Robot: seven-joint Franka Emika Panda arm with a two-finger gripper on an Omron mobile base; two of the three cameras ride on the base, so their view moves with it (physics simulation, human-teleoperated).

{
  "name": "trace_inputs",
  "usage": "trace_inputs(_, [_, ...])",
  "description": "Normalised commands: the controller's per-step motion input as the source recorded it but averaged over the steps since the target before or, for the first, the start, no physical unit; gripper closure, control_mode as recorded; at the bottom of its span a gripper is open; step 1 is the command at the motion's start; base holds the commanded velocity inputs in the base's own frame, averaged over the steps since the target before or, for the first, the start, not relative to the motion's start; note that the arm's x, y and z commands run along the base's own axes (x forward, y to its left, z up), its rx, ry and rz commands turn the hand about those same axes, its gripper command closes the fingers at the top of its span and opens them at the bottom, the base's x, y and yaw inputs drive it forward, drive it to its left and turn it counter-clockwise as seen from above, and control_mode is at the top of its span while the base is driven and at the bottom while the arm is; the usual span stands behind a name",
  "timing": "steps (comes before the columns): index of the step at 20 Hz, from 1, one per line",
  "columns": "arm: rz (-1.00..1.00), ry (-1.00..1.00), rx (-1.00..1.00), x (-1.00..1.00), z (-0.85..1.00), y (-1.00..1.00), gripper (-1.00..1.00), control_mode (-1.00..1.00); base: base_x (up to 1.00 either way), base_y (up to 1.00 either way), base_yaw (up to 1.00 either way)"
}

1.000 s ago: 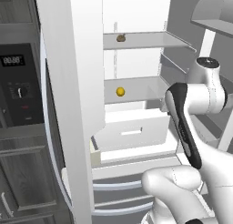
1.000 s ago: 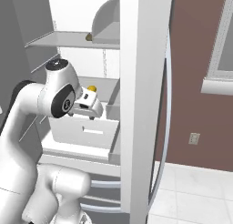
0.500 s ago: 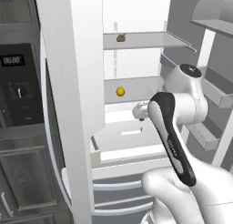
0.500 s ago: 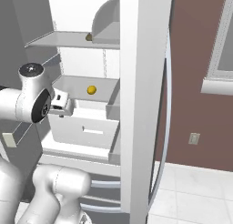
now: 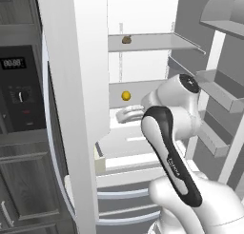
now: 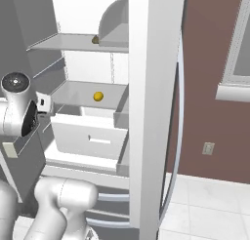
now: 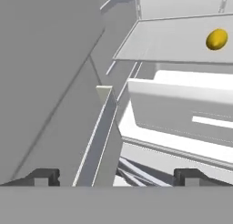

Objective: Grab the garlic and lemon from the fridge, place them in the blender, close the lid, and turn on the blender to create a marinade.

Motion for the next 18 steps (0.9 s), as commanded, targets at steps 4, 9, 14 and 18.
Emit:
trace_inputs(4, [0.02,-0.12,0.00,0.00,0.11,1.00,-1.00,-1.00,0.00,0.00,0.00])
trace_inputs(9, [0.00,-0.11,0.00,0.00,0.02,1.00,-1.00,-1.00,0.00,0.00,0.00])
trace_inputs(14, [0.00,-0.13,0.00,-0.07,0.11,0.77,-1.00,-1.00,0.00,0.00,0.00])
trace_inputs(18, [-0.06,-0.11,0.00,-0.08,0.35,-0.18,-1.00,-1.00,0.00,0.00,0.00])
